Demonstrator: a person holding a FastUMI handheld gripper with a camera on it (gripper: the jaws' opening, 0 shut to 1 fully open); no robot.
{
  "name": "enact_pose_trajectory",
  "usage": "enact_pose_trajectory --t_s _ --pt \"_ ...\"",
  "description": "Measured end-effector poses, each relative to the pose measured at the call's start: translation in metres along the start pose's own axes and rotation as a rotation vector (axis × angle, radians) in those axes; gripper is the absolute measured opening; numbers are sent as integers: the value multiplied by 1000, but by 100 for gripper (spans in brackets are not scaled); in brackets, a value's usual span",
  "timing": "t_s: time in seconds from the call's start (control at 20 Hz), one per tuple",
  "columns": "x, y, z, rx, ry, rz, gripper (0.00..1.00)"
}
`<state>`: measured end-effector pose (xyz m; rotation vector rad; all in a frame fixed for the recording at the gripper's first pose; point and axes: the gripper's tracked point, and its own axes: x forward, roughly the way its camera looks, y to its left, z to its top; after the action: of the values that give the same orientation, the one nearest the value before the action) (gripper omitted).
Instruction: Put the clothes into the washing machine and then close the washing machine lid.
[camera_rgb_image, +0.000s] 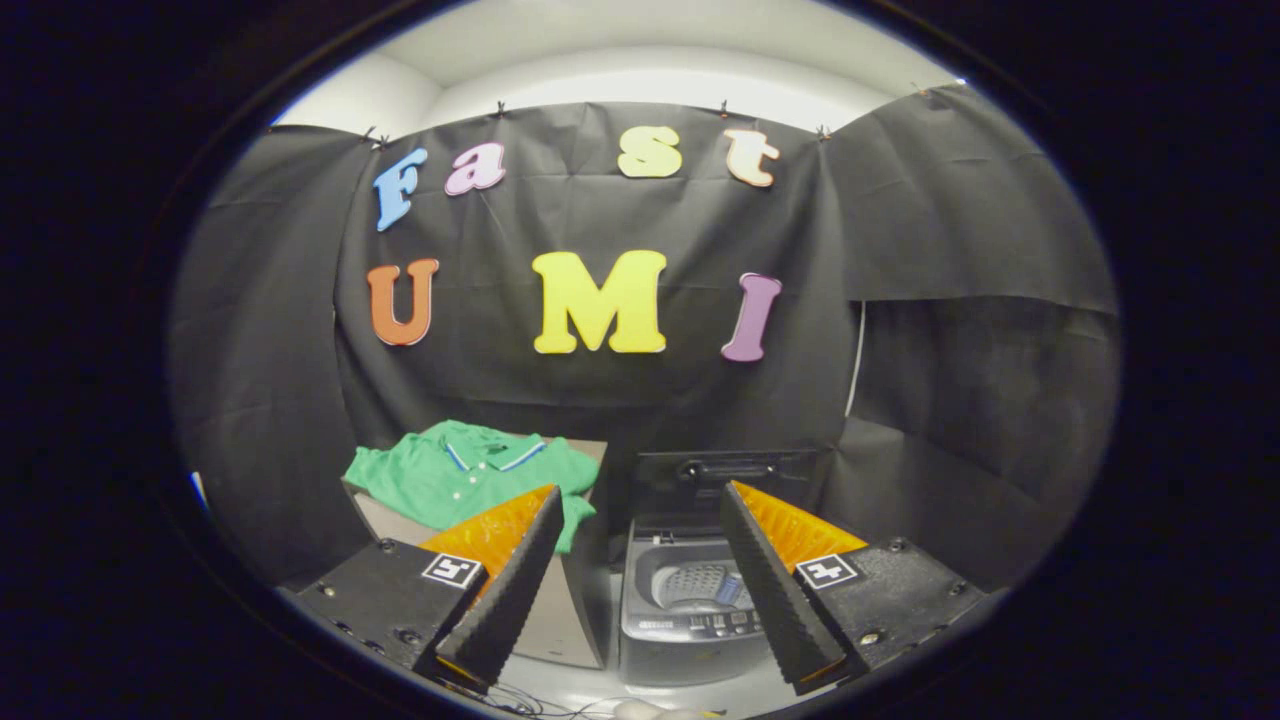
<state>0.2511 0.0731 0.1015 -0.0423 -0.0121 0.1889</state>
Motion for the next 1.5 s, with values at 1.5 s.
enact_pose_trajectory --t_s 1.5 --pt "252 213 -109 -53 411 110 100"
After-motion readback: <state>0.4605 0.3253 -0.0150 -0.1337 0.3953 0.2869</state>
